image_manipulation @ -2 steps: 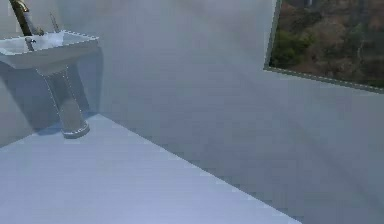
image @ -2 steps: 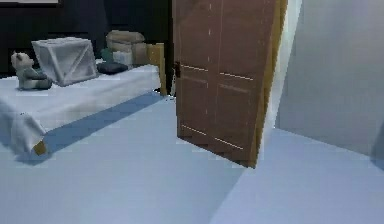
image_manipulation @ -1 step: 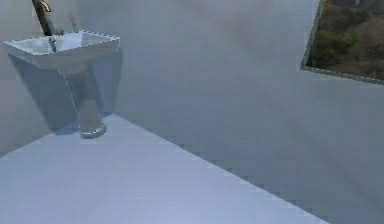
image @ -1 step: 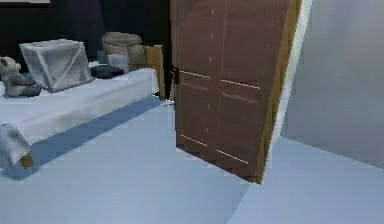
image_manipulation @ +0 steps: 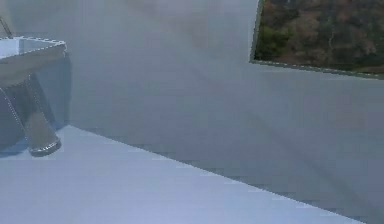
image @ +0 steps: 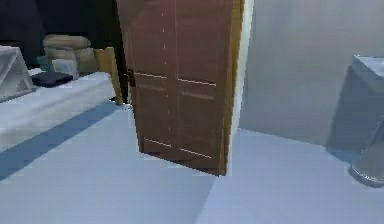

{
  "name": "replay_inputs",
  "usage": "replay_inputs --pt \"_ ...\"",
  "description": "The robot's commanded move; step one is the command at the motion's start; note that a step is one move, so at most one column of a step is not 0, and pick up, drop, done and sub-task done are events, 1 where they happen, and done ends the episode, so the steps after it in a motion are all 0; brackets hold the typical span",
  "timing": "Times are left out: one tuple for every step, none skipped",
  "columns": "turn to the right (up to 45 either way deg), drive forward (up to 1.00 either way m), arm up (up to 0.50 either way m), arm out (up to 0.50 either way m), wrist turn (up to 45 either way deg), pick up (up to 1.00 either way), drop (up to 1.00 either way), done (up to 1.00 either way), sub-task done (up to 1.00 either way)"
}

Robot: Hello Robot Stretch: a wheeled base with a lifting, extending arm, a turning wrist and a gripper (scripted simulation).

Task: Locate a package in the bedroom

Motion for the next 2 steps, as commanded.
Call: replay_inputs --pt "0.0 0.25 0.00 0.00 0.0 0.00 0.00 0.00 0.00" --pt "-39.0 0.00 0.00 0.00 0.0 0.00 0.00 0.00 0.00"
